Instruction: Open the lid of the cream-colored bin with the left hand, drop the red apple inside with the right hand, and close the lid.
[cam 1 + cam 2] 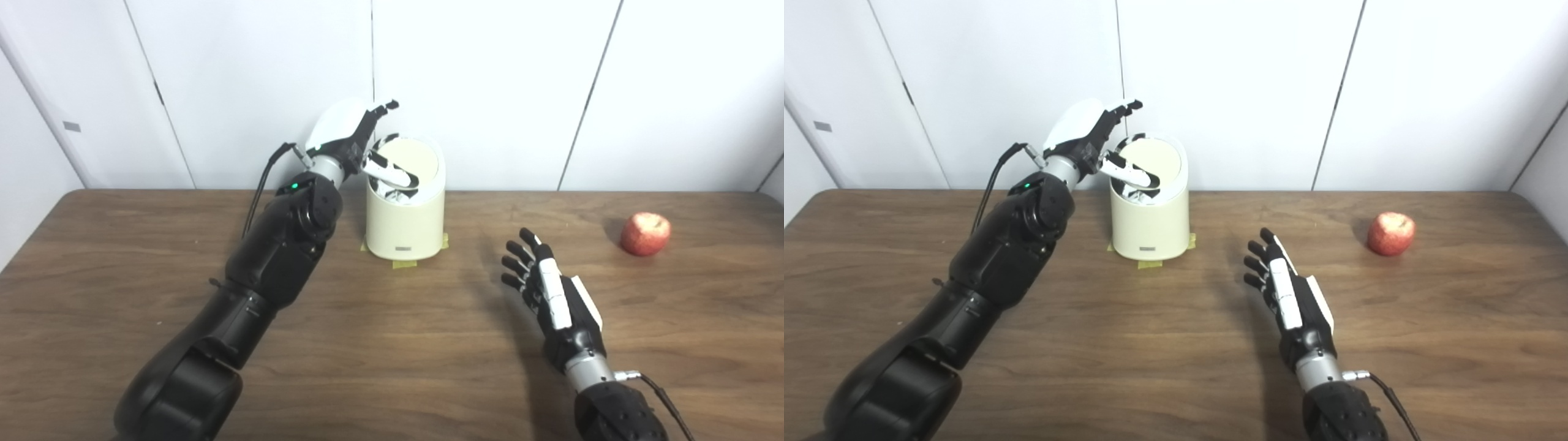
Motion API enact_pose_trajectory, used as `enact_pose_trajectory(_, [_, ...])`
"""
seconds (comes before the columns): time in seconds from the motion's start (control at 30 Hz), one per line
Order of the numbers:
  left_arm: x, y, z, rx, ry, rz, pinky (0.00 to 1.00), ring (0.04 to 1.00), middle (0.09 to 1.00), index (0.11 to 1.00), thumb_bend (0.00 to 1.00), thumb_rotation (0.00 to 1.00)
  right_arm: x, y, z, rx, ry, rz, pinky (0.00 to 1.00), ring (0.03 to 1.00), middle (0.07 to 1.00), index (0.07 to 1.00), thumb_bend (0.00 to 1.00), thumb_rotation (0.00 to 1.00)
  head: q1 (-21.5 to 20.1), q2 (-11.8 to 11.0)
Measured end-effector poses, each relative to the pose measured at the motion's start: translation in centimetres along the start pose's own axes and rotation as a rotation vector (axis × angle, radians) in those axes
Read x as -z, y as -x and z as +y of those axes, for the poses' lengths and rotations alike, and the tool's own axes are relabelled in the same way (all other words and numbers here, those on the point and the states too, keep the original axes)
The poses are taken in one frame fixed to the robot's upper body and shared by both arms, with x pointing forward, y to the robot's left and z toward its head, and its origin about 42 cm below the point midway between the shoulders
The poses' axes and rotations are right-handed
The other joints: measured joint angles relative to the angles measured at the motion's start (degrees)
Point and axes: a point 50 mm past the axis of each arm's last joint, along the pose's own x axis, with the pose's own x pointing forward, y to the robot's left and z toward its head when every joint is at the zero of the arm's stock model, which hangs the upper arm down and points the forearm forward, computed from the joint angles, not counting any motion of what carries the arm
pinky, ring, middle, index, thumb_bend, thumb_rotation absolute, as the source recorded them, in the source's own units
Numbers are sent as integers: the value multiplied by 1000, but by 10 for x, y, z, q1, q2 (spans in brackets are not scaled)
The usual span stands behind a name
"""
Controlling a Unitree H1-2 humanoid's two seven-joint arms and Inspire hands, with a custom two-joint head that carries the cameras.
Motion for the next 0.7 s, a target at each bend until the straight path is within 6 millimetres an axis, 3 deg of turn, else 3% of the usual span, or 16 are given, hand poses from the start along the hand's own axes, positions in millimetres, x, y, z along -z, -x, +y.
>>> enact_pose_trajectory(0.33, [-6, -1, 3, -1, -155, -55, 814, 883, 912, 927, 948, 4, 0, 0, 0, 1, -2, 0, 854, 889, 914, 953, 500, 1000, -1, 1])
enact_pose_trajectory(0.7, [-13, 0, 7, 2, -308, -96, 775, 868, 903, 925, 962, 0, -2, 0, 0, 2, -10, -6, 855, 893, 915, 958, 523, 1000, -3, 3])
